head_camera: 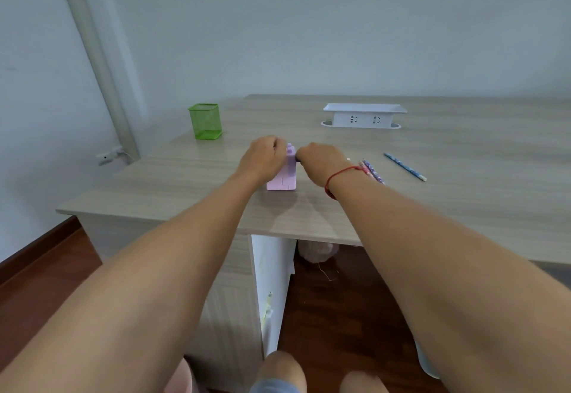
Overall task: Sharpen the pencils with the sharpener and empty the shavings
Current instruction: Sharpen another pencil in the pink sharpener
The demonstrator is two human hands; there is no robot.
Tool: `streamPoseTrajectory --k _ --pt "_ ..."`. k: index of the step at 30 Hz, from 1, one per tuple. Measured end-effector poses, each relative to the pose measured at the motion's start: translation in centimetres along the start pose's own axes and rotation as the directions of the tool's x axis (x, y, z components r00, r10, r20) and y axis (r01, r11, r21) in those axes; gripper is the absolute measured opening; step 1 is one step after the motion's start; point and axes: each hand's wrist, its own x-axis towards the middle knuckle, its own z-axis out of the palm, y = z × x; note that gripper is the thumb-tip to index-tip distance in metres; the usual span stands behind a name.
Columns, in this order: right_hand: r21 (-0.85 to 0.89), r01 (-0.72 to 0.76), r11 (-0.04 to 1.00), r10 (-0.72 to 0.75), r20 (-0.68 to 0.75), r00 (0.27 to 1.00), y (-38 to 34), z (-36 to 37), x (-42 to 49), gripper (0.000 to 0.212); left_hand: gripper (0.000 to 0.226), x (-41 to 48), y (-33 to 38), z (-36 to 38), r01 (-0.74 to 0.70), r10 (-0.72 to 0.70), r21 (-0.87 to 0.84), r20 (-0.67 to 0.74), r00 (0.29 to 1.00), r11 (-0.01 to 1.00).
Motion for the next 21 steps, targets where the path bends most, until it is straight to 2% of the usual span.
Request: streamPoseTrajectory --k 6,13,17,21 --pt "-0.144 0.124 0.982 -0.129 -0.026 0.991 1.2 -0.4 -0.2 0.032 0.033 -0.1 -0.5 0.8 -0.012 0.013 0.005 -0.02 1.0 1.0" --pt "-0.208 0.121 0.971 -0.136 -0.058 0.989 2.3 -0.3 -0.9 0.031 0.037 0.0 -0.6 0.8 -0.007 0.007 0.007 -0.019 1.0 1.0" --pt "-0.184 -0.047 0.982 0.036 -0.061 0.998 6.4 -0.2 -2.8 0.03 0.035 0.1 -0.9 0.8 0.006 -0.008 -0.021 -0.068 0.998 1.0" --pt "-0.121 -0.196 0.973 0.191 -0.048 0.98 9.1 0.5 -4.8 0.022 0.031 0.1 -0.1 2.1 0.014 -0.011 0.025 -0.113 0.994 1.0"
